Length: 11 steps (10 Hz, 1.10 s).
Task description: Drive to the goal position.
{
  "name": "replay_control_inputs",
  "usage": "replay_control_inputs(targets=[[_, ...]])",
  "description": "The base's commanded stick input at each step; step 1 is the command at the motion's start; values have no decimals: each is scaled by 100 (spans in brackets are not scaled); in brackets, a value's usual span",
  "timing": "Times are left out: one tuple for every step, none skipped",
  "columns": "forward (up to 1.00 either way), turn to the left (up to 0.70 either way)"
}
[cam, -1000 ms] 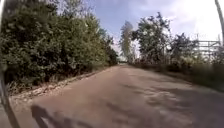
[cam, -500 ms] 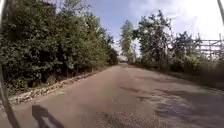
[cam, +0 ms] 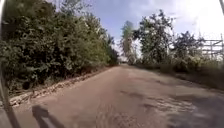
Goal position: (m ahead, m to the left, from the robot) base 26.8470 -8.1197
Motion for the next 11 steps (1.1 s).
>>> replay_control_inputs(targets=[[70, 0], [70, 0], [70, 0], [70, 0], [70, 0], [70, 0], [70, 0], [70, 0], [70, 0], [70, 0], [70, 0]])
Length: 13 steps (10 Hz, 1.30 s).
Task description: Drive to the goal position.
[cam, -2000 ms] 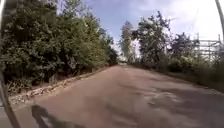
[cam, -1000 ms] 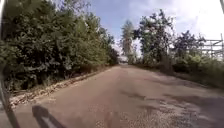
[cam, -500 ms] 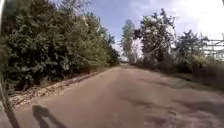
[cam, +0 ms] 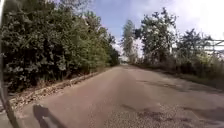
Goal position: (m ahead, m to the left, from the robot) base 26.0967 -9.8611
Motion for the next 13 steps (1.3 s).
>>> replay_control_inputs(targets=[[70, 0], [70, 0], [70, 0], [70, 0], [70, -1], [70, -15], [70, -32], [70, -33], [70, -26], [70, -5], [70, 0], [70, -1], [70, -6]])
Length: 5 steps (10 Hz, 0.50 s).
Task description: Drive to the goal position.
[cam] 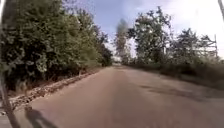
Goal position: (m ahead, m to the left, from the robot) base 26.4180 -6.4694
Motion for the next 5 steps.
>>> replay_control_inputs(targets=[[70, -14], [70, -30], [70, -32], [70, -29], [70, -4]])
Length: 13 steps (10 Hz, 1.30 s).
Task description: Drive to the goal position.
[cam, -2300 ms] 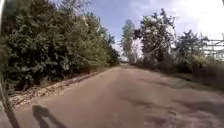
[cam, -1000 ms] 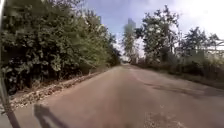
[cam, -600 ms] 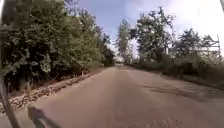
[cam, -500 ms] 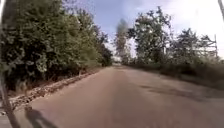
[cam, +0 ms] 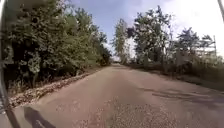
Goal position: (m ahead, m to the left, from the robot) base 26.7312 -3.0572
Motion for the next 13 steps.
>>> replay_control_inputs(targets=[[70, 0], [70, 0], [70, 0], [70, 0], [70, 0], [70, 0], [70, 0], [70, 0], [70, 0], [70, 0], [70, 0], [70, 0], [70, 0]])
